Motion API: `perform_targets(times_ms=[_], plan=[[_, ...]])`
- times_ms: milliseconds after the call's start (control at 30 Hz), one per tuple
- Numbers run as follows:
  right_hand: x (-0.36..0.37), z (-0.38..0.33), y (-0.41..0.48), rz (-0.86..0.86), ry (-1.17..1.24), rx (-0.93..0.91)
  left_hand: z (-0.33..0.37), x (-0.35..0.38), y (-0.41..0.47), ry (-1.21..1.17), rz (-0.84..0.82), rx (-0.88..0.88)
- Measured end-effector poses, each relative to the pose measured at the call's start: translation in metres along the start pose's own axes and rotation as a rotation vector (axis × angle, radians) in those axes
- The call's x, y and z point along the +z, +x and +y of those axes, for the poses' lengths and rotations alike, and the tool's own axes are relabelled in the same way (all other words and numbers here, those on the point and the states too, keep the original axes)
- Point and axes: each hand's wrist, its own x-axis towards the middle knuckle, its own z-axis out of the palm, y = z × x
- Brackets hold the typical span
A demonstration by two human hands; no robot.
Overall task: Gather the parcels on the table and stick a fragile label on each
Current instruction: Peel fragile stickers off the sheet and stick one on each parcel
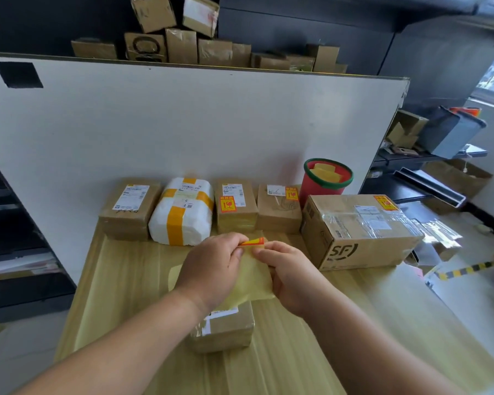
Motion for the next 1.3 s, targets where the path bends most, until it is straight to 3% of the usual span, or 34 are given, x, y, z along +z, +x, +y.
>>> perform_targets(times_ms=[67, 233, 400, 567, 767, 1300], plan=[[0.000, -0.002, -0.002, -0.060, -0.070, -0.048, -0.001, 0.000, 0.001, 0.021, -0.011, 0.035], [0.003, -0.004, -0.005, -0.015, -0.339, -0.239, 0.002, -0.001, 0.000, 0.002, -0.030, 0.070], [0.009, 0.001, -0.006, 0.010, -0.490, -0.296, 0.005, -0.003, 0.006, -0.097, -0.058, 0.015], [0.015, 0.001, -0.006, 0.162, -0.471, -0.340, 0.003, -0.005, 0.006, -0.220, -0.055, -0.089], [0.020, 0.000, -0.011, 0.176, -0.485, -0.378, 0.001, -0.006, 0.009, -0.338, -0.039, -0.155], [0.027, 0.014, -0.010, 0.274, -0.538, -0.366, -0.012, -0.006, 0.006, -0.357, -0.113, -0.126]])
